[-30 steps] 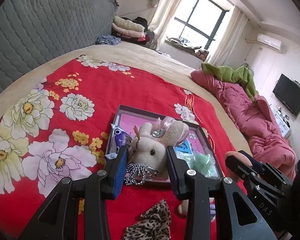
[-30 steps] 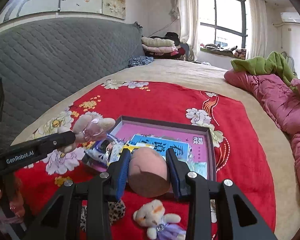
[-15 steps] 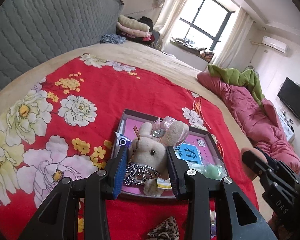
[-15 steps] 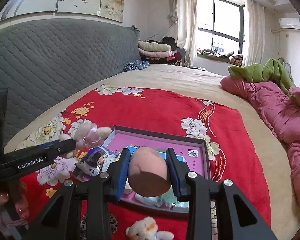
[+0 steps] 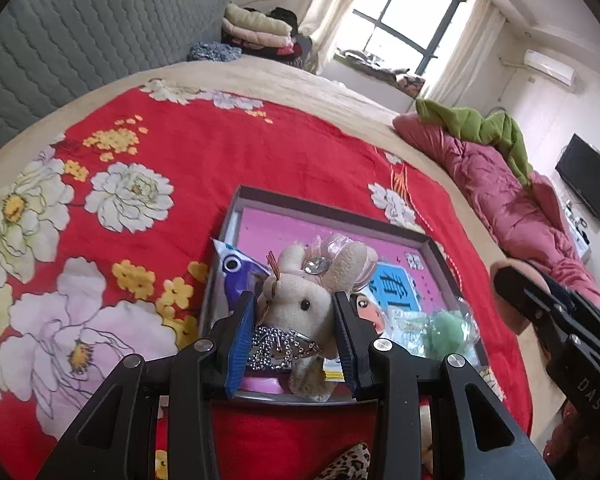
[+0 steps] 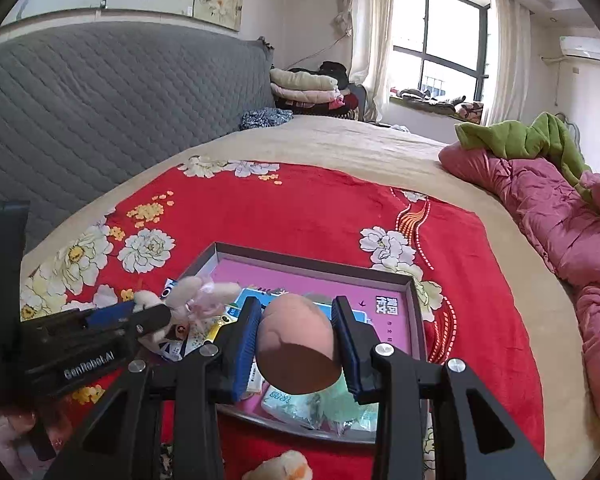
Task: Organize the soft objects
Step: 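Carry the bunny with left gripper while right carries pink sponge into box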
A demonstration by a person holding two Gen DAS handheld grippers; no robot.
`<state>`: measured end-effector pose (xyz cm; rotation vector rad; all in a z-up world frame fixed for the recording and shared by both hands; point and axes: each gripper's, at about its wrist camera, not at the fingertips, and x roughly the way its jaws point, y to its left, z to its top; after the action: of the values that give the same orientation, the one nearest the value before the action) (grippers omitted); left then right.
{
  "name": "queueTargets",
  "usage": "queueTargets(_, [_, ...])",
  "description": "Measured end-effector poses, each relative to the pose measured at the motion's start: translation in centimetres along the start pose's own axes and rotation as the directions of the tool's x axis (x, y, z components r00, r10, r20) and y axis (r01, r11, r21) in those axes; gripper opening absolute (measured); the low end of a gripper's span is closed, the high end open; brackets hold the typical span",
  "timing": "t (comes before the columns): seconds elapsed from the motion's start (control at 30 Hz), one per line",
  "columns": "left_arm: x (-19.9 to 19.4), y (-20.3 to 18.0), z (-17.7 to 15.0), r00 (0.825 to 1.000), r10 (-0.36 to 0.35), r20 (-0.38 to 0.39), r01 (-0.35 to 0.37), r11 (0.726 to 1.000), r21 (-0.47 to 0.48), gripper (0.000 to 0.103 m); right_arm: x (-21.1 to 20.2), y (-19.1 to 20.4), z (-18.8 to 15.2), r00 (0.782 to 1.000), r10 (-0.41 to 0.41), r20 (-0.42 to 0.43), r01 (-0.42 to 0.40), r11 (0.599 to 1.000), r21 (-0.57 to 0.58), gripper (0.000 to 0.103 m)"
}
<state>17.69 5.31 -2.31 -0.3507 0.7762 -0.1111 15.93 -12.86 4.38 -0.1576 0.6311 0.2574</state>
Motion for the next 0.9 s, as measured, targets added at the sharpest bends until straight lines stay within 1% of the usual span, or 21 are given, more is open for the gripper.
queueTargets(0.1, [1.0,-0.3,-0.5,1.000,-0.005,-0.028,0.006,1.000,0.015,0.039,1.4,0.1,-0.1,0.999,-0.013,-0.042,0.013,1.000,0.001,0.037])
queueTargets(0.17, [1.6,-0.5,-0.8,0.999,0.002,-0.042,-0.001,1.000,0.031,0.039,2.2,0.1,-0.3,0.998,-0.012,-0.059,0.012,1.000,0.007,0.037])
queueTargets(0.27, [2.0,-0.8,-1.1,0.998,-0.005,-0.055,0.008,0.999,0.048,0.039,3.2,0.1,-0.8,0.997,-0.014,-0.075,0.015,1.000,0.006,0.037])
queueTargets(0.37, [2.0,-0.8,-1.1,0.998,-0.018,-0.060,0.021,0.998,0.054,0.039,4.4,0.3,-1.5,0.994,-0.018,-0.105,0.018,1.000,0.001,0.037])
queueTargets(0.5, [2.1,-0.6,-1.1,0.998,-0.015,-0.062,0.018,0.998,0.053,0.039,5.7,0.6,-2.5,0.989,-0.027,-0.144,0.027,1.000,-0.006,0.037])
queueTargets(0.9, [2.2,-0.8,-1.1,0.998,-0.003,-0.067,0.008,0.997,0.079,0.040,7.2,-0.2,-3.8,0.984,-0.044,-0.173,0.047,0.999,0.013,0.037])
